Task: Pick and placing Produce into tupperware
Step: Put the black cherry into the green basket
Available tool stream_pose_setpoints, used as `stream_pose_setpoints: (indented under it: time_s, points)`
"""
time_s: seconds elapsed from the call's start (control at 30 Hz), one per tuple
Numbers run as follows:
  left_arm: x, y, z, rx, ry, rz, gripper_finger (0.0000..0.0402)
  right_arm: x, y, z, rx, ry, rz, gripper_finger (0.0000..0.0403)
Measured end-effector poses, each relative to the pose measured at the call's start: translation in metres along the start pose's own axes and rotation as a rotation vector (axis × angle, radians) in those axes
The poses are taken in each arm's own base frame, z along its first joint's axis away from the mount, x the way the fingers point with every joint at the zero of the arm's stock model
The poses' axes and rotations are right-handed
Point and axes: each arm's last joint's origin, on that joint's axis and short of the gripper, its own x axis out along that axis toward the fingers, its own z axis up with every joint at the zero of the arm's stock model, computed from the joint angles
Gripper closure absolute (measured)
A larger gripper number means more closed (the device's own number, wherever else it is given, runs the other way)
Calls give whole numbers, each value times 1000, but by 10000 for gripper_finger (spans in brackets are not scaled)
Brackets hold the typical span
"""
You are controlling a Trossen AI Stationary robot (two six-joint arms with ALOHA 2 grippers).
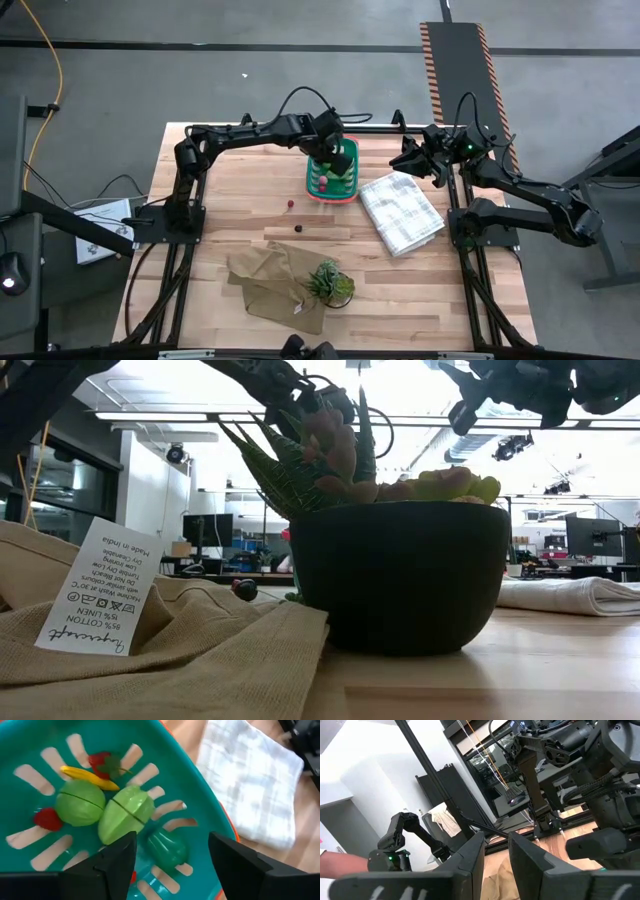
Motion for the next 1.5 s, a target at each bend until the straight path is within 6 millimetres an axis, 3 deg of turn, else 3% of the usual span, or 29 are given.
stream_pose_setpoints:
  time_s: [0.13,0.27,0.5,0.67,0.97,1.17,1.33,1.5]
  points:
    - [-5,-3,-1,36,62,-41,186,0,0,0,1,0,0,324]
    - [-25,-8,0,106,128,-26,206,0,0,0,1,0,0,324]
    - [-70,-18,2,194,163,2,239,0,0,0,9,0,0,324]
    - [-110,-24,-12,226,151,69,256,0,0,0,15,3,-3,324]
    - [-186,-44,-52,293,7,125,277,0,-2,0,48,-33,-51,324]
    - [-222,-46,-91,326,-82,126,279,1,-3,2,94,-105,-121,324]
    - [-236,-34,-127,298,-195,32,279,5,-2,3,95,-183,-185,324]
    - [-229,-15,-162,240,-376,-208,279,10,0,1,117,-228,-220,324]
